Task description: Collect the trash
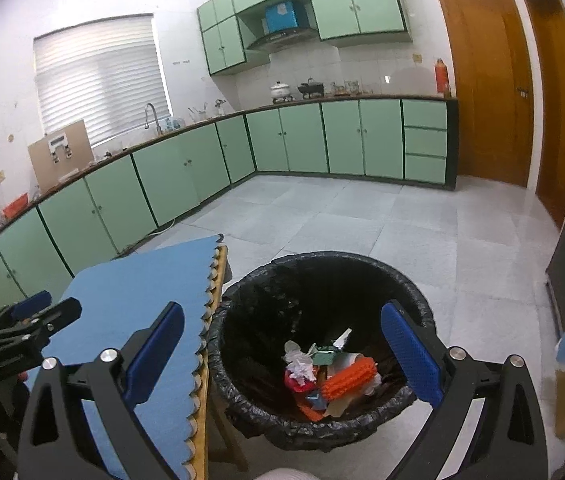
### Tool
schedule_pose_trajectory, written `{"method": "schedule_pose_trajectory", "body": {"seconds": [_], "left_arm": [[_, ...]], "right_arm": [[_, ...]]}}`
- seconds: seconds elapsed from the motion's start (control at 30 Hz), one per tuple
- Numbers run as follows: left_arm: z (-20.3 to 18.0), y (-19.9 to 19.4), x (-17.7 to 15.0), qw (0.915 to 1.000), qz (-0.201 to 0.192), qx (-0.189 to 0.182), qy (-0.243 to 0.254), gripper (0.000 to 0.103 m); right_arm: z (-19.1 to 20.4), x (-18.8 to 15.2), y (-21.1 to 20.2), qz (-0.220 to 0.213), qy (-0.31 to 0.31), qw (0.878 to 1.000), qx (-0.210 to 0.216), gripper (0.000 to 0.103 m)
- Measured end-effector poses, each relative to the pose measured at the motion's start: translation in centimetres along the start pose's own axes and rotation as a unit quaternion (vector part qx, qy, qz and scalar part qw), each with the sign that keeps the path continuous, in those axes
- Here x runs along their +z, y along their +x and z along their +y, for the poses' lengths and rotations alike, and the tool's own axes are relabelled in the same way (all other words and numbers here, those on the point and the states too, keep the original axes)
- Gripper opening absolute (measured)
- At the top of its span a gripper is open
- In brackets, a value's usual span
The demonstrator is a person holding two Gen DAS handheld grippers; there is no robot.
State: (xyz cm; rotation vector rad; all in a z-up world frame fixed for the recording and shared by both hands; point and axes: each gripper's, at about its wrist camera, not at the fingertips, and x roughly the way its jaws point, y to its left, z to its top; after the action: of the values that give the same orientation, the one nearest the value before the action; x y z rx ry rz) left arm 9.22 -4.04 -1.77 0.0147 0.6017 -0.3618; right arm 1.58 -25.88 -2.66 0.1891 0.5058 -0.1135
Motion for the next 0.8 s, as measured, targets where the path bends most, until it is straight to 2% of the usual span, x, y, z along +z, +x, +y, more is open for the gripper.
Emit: {"method": "schedule_pose_trajectory", "body": {"seconds": [0.37, 0.8], "left_arm": [[0.4, -4.1, -0.9, 0.9999, -0.011, 0.012, -0.004, 0.094], [0.7, -6.3, -1.0, 0.9995, -0.029, 0.016, -0.002, 0.094]], "right_arm": [[3.2, -0.1, -2.8, -0.012, -0.026, 0.999, 0.020, 0.097], [5.2, -0.2, -4.2, -0.020, -0.045, 0.998, 0.033, 0.097]]}}
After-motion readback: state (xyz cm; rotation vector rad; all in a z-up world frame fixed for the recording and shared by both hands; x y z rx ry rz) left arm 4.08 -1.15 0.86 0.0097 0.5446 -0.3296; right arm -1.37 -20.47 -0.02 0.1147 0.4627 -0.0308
